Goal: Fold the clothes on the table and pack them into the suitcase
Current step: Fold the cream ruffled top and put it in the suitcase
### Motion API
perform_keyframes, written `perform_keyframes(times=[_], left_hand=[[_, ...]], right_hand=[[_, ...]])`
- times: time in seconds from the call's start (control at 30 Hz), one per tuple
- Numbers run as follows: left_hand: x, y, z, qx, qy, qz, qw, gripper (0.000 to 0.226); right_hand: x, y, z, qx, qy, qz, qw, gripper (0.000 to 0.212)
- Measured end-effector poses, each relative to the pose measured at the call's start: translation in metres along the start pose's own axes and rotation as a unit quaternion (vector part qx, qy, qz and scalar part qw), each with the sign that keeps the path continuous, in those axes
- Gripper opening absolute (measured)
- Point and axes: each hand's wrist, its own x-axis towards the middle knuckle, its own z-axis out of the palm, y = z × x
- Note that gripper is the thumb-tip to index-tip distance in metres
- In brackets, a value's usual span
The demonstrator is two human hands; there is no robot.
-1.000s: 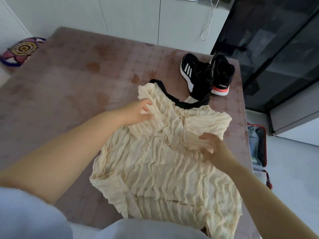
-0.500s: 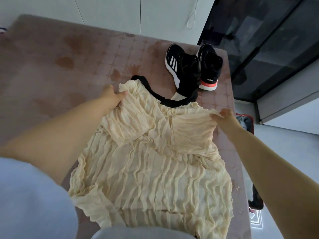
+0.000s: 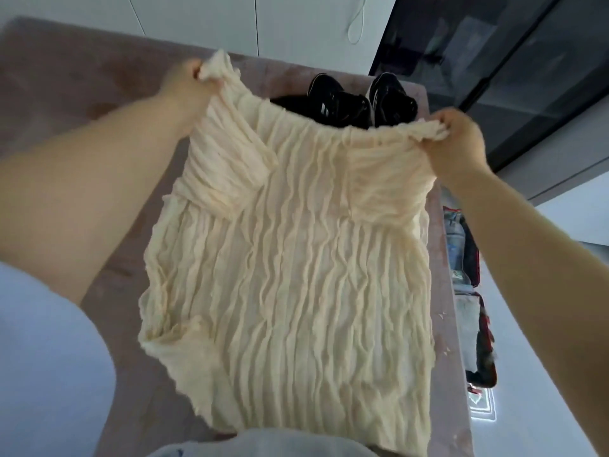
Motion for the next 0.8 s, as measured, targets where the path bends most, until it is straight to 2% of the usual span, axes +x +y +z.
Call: perform_keyframes(times=[0.07, 0.13, 0.2, 0.27, 0.33, 0.4, 0.47, 0.53, 0.6, 0.63, 0.73, 0.8], left_hand=[[-0.003, 0.016, -0.014, -0.064, 0.004, 0.007, 0.998, 0.008], [-0.012, 0.022, -0.031, -0.125, -0.021, 0.029, 0.991, 0.007], [-0.035, 0.019, -0.05, -0.122, -0.061, 0.061, 0.989, 0.019], [-0.071, -0.001, -0.064, -0.046, -0.101, 0.071, 0.991, 0.019], [-0.111, -0.029, -0.071, 0.05, -0.14, 0.054, 0.987, 0.019], [-0.15, -0.06, -0.071, 0.108, -0.201, 0.023, 0.973, 0.018], [-0.181, -0.09, -0.069, 0.159, -0.256, 0.007, 0.953, 0.022], [-0.204, -0.115, -0.065, 0.21, -0.278, 0.014, 0.937, 0.037], [-0.218, -0.134, -0.063, 0.225, -0.273, 0.077, 0.932, 0.062], [-0.225, -0.136, -0.062, 0.218, -0.253, 0.097, 0.937, 0.064], [-0.243, -0.131, -0.06, 0.213, -0.118, 0.074, 0.967, 0.051], [-0.257, -0.123, -0.058, 0.21, -0.074, 0.082, 0.972, 0.046]], right_hand=[[0.002, -0.007, -0.014, 0.017, 0.037, -0.045, 0.998, 0.017], [-0.01, -0.015, -0.026, 0.053, 0.058, -0.087, 0.993, 0.031], [-0.037, -0.012, -0.033, 0.081, 0.052, -0.126, 0.987, 0.035], [-0.073, 0.01, -0.031, 0.063, 0.021, -0.191, 0.979, 0.027], [-0.112, 0.043, -0.024, 0.017, -0.028, -0.23, 0.973, 0.032], [-0.15, 0.079, -0.015, -0.041, -0.092, -0.224, 0.969, 0.041], [-0.183, 0.111, -0.007, -0.112, -0.15, -0.223, 0.957, 0.039], [-0.207, 0.131, -0.002, -0.158, -0.219, -0.162, 0.949, 0.04], [-0.224, 0.136, -0.002, -0.161, -0.245, -0.093, 0.951, 0.04], [-0.23, 0.136, -0.002, -0.152, -0.237, -0.077, 0.956, 0.043], [-0.24, 0.119, 0.0, -0.14, -0.169, -0.062, 0.974, 0.049], [-0.244, 0.104, 0.005, -0.122, -0.13, -0.065, 0.982, 0.048]])
